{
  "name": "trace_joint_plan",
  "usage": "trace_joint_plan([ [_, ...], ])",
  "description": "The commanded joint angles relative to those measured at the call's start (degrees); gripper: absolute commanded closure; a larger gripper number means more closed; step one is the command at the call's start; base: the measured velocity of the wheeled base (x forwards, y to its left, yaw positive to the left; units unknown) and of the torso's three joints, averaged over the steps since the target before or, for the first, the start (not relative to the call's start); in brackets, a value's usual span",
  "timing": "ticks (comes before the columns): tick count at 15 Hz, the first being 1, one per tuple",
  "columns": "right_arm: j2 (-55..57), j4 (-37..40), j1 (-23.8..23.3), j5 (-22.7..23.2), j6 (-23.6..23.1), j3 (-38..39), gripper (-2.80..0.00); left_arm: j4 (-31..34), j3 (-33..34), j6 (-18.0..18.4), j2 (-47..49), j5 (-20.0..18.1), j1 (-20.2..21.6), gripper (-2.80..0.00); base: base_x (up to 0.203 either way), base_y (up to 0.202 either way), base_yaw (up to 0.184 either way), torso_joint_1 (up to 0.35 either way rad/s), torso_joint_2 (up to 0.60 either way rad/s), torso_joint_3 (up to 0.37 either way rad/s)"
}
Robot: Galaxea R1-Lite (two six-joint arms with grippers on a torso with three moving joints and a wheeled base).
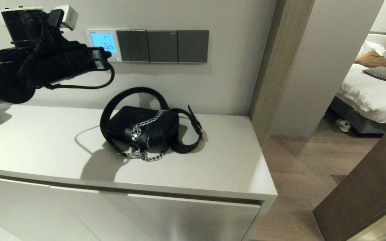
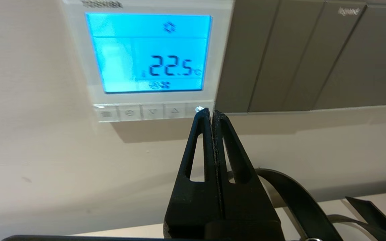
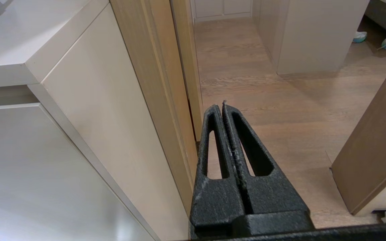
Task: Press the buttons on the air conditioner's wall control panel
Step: Turn on the central air conditioner, then press the temperature increase button
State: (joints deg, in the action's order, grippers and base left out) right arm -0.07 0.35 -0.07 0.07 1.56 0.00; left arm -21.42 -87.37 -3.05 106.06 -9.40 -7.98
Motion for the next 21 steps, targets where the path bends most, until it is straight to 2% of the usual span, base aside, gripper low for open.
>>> trace_joint_plan([
  [1,0.1,0.0,0.1,0.0,0.0,0.1,0.0,-0.1,-0.1,0.0,0.0,0.0,0.1,0.0,0.0,0.0,0.0,0.0,0.0,0.0],
  [7,0.1,0.0,0.0,0.0,0.0,0.1,0.0,-0.1,-0.4,0.0,1.1,0.2,0.5,0.0,0.0,0.0,0.0,0.0,0.0,0.0],
  [12,0.1,0.0,0.0,0.0,0.0,0.1,0.0,-0.1,5.9,0.1,-5.6,0.2,1.0,0.0,0.0,0.0,0.0,0.0,0.0,0.0],
  [21,0.1,0.0,0.0,0.0,0.0,0.1,0.0,-0.1,2.2,0.1,0.8,0.2,1.9,0.0,0.0,0.0,0.0,0.0,0.0,0.0],
])
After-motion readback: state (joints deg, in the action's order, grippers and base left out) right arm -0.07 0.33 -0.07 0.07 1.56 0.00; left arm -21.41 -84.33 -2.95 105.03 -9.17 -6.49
